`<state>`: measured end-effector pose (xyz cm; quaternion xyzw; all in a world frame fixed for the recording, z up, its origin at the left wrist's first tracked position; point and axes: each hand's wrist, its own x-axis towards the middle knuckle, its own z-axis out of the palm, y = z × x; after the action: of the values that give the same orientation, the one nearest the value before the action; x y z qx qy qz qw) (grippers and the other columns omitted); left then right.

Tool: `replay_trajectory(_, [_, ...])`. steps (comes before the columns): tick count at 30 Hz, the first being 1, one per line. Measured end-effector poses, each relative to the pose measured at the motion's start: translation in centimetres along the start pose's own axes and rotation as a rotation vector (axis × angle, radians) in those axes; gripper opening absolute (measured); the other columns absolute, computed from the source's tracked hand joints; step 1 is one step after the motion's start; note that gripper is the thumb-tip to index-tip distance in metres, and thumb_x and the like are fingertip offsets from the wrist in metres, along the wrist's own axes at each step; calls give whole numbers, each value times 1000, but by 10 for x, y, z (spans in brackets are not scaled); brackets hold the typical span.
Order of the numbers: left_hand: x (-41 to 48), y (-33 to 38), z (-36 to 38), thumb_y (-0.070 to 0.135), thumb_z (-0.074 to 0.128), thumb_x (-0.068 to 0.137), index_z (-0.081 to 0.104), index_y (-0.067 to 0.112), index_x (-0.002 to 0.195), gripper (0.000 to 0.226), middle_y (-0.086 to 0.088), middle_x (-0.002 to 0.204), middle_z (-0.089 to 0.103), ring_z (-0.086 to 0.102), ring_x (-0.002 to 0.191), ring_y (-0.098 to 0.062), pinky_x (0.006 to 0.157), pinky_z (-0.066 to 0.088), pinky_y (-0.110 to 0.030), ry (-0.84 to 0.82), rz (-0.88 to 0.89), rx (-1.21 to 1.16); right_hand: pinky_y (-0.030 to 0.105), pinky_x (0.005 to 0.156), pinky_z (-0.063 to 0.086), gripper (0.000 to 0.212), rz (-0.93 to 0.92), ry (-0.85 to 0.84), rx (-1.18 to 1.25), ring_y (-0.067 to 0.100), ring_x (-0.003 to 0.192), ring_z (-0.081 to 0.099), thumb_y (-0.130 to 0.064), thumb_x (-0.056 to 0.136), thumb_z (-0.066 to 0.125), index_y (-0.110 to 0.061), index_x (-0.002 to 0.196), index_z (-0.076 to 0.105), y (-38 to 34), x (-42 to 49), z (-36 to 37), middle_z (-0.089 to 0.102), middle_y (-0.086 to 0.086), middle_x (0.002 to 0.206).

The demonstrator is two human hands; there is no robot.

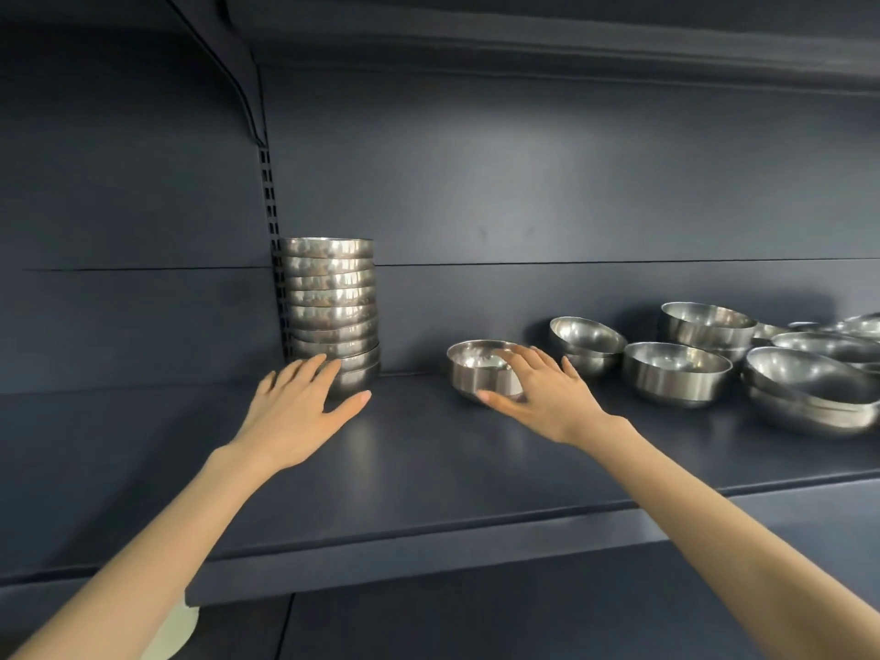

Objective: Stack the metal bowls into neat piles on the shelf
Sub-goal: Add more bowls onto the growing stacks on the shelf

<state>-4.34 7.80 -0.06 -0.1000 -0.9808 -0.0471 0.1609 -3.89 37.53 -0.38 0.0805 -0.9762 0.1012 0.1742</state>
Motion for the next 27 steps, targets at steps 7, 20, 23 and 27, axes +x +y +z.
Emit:
replay_trajectory(7, [-8, 28, 2, 66, 22, 92, 18, 23, 153, 74, 6, 160, 16, 13, 147, -14, 117, 15, -36, -13, 132, -96, 50, 120, 6, 81, 143, -43, -25, 20, 150, 3, -67, 91, 38, -21, 154, 17, 5, -41, -5, 10, -4, 163])
replay_trajectory(20, [-1, 140, 4, 63, 27, 94, 20, 23, 152, 71, 8, 159, 19, 17, 146, -14, 116, 18, -35, -5, 396, -222, 40, 113, 28, 79, 410, 214, 86, 20, 147, 16, -56, 91, 52, -14, 151, 24, 86, -96, -34, 16, 2, 160])
replay_trajectory(23, [13, 169, 7, 64, 28, 93, 22, 25, 152, 71, 10, 159, 19, 17, 145, -11, 116, 19, -35, -2, 424, -265, 36, 112, 27, 74, 370, 225, 80, 18, 147, 15, -50, 93, 55, -13, 150, 25, 109, -86, -41, 19, 3, 159])
replay_trajectory(27, [33, 208, 13, 61, 31, 95, 23, 23, 152, 69, 9, 159, 19, 16, 146, -10, 116, 16, -33, -15, 418, -324, 33, 109, 29, 69, 299, 209, 53, 18, 145, 20, -46, 94, 56, -11, 148, 31, 141, -67, -44, 27, 2, 155])
